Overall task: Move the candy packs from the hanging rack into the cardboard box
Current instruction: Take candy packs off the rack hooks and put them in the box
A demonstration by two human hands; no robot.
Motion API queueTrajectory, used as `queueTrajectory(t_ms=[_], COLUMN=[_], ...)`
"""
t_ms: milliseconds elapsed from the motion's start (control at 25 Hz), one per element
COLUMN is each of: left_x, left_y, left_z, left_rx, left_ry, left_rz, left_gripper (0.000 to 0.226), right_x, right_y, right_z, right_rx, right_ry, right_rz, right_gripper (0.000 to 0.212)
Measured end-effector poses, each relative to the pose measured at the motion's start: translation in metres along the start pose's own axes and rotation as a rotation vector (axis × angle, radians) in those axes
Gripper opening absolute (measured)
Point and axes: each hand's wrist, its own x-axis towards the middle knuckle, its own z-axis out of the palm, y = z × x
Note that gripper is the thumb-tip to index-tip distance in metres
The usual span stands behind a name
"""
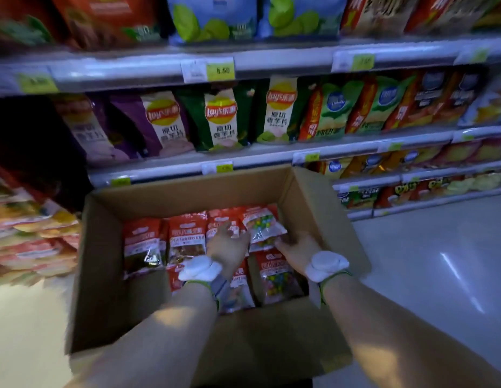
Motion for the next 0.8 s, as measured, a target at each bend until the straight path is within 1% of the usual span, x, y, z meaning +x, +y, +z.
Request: queueTrajectory(t_ms=[160,240,360,440,520,560,640,680,720,760,800], left_x=[0.016,0.021,0.034,0.04,0.048,0.051,0.055,0.057,0.06,0.061,0.06], left_y=[-0.036,-0.049,-0.063,-0.065,-0.068,-0.072,-0.081,-0.086,-0.094,-0.098,-0.099], left_z=[0.029,0.04,0.059,0.067,0.074,0.077,0.081,0.083,0.085,0.086,0.085], left_rx=[-0.076,-0.079,-0.171,-0.24,-0.303,-0.327,-0.346,-0.356,-0.365,-0.371,-0.37], left_ry=[0.056,0.041,0.079,0.119,0.117,0.11,0.112,0.108,0.099,0.09,0.089], left_rz=[-0.202,-0.262,-0.359,-0.401,-0.452,-0.471,-0.515,-0.524,-0.539,-0.545,-0.553], left_gripper=[0.054,0.051,0.053,0.057,0.066,0.072,0.084,0.088,0.09,0.09,0.089], right_x=[0.048,0.072,0.115,0.142,0.172,0.186,0.205,0.208,0.213,0.213,0.217], right_y=[0.012,0.014,0.022,0.027,0.034,0.041,0.051,0.05,0.05,0.048,0.05], right_z=[0.014,0.02,0.03,0.036,0.053,0.063,0.079,0.081,0.084,0.084,0.082], right_rx=[-0.016,-0.02,-0.022,0.105,0.2,0.171,-0.015,-0.047,-0.061,-0.011,0.065], right_ry=[-0.151,-0.194,-0.305,-0.349,-0.377,-0.381,-0.355,-0.319,-0.314,-0.328,-0.344], right_rz=[-0.071,-0.082,-0.015,0.071,0.176,0.182,0.13,0.118,0.129,0.162,0.219], right_gripper=[0.029,0.035,0.045,0.06,0.074,0.069,0.033,0.029,0.034,0.041,0.042])
